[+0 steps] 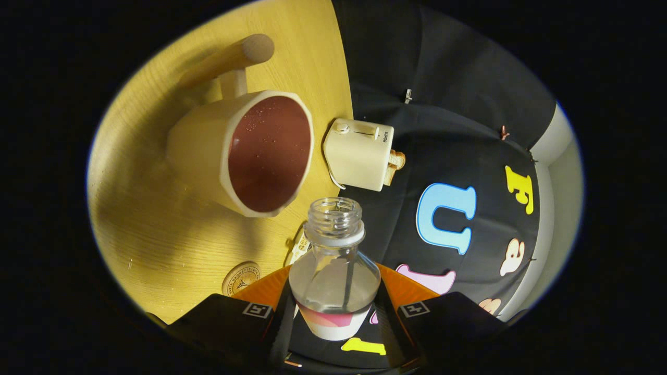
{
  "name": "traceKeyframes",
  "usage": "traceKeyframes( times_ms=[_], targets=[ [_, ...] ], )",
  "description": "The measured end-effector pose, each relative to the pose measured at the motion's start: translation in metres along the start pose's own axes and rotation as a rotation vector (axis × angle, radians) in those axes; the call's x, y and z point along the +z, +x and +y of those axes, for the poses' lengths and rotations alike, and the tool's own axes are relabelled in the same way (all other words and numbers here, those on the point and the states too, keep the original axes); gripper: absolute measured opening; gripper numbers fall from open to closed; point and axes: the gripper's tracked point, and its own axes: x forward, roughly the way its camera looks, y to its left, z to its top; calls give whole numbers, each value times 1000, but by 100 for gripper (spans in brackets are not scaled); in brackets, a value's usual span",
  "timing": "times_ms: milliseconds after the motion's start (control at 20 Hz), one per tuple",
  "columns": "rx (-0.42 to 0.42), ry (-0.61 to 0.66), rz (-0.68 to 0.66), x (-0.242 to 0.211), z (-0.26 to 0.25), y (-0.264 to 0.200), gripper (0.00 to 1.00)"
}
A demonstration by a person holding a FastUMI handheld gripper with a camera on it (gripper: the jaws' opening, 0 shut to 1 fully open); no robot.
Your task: Take the bottle from table, then pour the juice into the cup, finally place the bottle on the coaster
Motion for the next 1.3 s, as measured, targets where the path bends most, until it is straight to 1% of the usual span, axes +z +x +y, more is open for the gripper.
traceKeyframes(
  times_ms=[450,1000,1300],
  targets=[
    [3,-65,-23,1,0,3,73],
    [-21,-151,-57,4,-15,8,73],
    [-20,-189,-63,3,-15,5,73]
  ],
)
